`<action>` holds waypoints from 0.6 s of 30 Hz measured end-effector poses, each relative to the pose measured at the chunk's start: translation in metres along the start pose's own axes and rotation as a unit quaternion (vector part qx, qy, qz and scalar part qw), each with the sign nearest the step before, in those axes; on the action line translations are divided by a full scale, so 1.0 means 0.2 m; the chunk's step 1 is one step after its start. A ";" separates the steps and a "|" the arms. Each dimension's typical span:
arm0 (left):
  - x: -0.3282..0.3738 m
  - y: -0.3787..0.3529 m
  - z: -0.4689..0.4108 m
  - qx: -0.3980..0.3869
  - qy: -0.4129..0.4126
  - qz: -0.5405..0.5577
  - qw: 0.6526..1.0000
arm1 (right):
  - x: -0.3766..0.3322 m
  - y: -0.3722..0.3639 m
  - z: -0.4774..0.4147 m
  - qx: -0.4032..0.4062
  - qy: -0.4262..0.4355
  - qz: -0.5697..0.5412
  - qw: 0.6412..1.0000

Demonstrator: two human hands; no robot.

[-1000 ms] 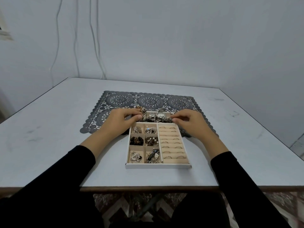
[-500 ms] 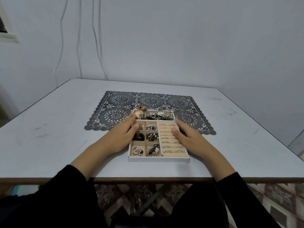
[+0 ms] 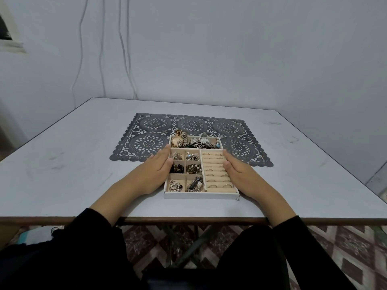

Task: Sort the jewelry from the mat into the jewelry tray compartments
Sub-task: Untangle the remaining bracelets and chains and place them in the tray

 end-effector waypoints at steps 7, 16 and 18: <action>0.00 0.02 -0.05 -0.009 0.001 -0.020 1.000 | 0.00 0.01 -0.05 -0.005 -0.006 0.014 1.000; -0.05 0.07 -0.26 -0.016 0.014 -0.034 0.999 | 0.01 0.03 -0.26 -0.015 -0.028 0.032 0.999; -0.06 0.07 -0.30 -0.011 0.015 -0.029 0.999 | 0.01 0.03 -0.30 -0.013 -0.032 0.025 0.999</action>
Point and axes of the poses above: each hand's wrist, its own z-axis away from the middle knuckle, its own y-axis out of the back of the hand, x = y × z, the point moved 1 cm from there along -z, towards the middle knuckle, and after that the axes turned 10 degrees about z, right-handed, at the moved point
